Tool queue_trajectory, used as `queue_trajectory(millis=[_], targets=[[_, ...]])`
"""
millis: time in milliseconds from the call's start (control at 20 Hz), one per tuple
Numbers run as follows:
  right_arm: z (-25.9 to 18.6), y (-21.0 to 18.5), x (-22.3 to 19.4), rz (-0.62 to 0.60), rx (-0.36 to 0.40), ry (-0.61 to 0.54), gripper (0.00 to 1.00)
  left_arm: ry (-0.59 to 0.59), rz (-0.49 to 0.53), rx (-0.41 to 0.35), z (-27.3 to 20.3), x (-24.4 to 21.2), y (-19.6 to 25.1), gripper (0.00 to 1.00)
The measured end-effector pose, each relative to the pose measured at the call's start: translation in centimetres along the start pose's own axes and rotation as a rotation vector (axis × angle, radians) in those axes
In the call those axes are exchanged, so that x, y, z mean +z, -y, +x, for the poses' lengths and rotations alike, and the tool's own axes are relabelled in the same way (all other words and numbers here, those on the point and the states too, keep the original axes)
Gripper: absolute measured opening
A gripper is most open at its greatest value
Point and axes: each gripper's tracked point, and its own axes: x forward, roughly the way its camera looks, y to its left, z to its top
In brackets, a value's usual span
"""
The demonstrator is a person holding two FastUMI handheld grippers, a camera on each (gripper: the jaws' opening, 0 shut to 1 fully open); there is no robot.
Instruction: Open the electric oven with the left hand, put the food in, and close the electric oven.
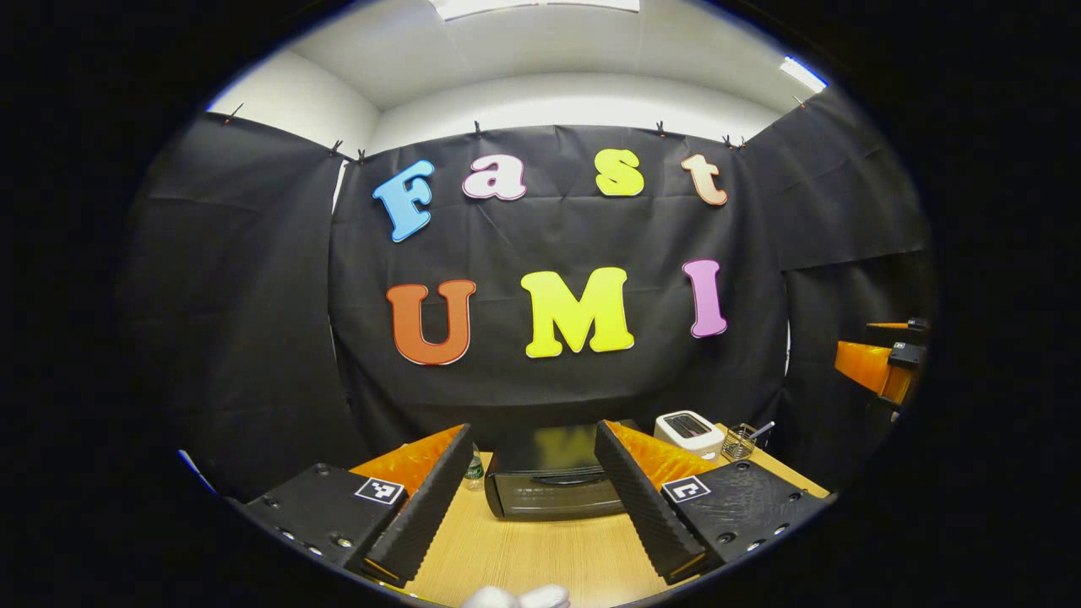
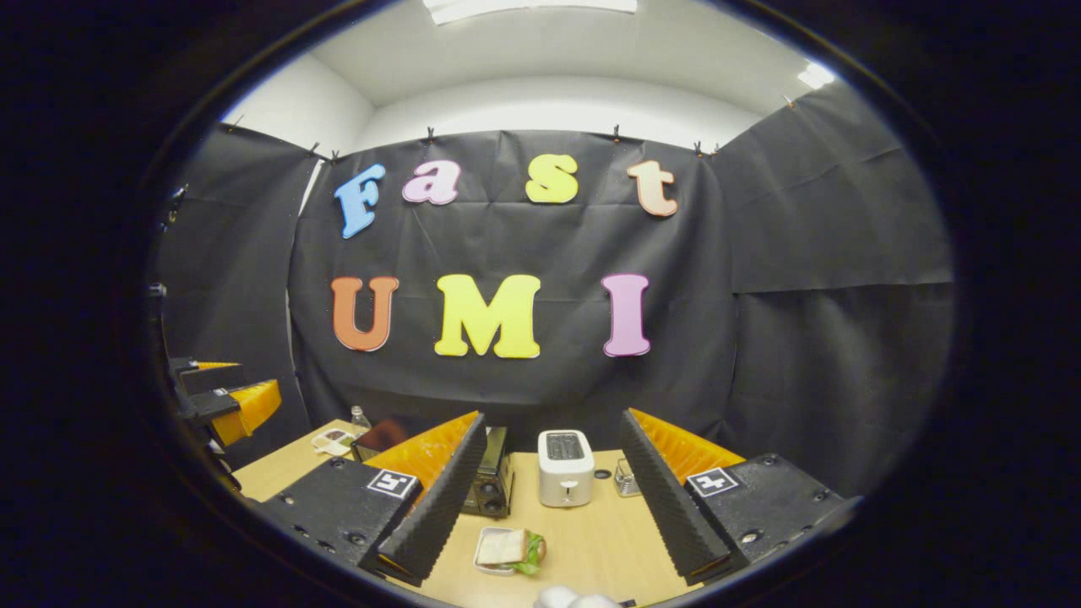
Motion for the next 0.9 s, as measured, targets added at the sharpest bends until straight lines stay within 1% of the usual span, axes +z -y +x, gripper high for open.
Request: queue_trajectory(millis=[100,250,300,350,550,600,650,800,850,900], targets=[[0.0,0.1,0.3,0.002,0.002,0.006,0.92,-0.007,0.004,-0.001,1.1,-0.8,0.3,0.95],[-0.2,0.7,0.9,-0.003,-0.006,0.023,0.92,-0.015,-0.015,-0.026,3.7,-2.5,1.5,0.95],[-0.3,0.9,1.1,-0.009,-0.011,0.024,1.0,-0.032,-0.019,-0.035,4.9,-3.5,2.1,0.95],[-0.4,1.2,1.2,-0.016,-0.019,0.025,0.92,-0.028,-0.022,-0.042,6.1,-4.2,2.7,0.95],[-1.2,3.0,1.7,-0.045,-0.067,0.023,0.92,-0.087,-0.047,-0.086,11.2,-8.4,5.9,0.95],[-1.5,3.6,1.6,-0.052,-0.086,0.018,1.0,-0.1,-0.054,-0.095,12.5,-9.5,6.7,0.95],[-1.7,4.4,1.4,-0.062,-0.108,0.009,1.0,-0.129,-0.068,-0.1,13.7,-10.9,7.5,0.95],[-2.4,6.1,1.1,-0.078,-0.161,-0.015,1.0,-0.206,-0.066,-0.072,17.7,-14.9,7.8,0.95],[-2.7,6.5,0.9,-0.084,-0.176,-0.023,0.92,-0.236,-0.064,-0.064,18.6,-16.2,7.7,0.96],[-2.9,6.8,0.8,-0.09,-0.19,-0.032,1.0,-0.259,-0.064,-0.052,19.5,-17.5,7.7,0.96]])
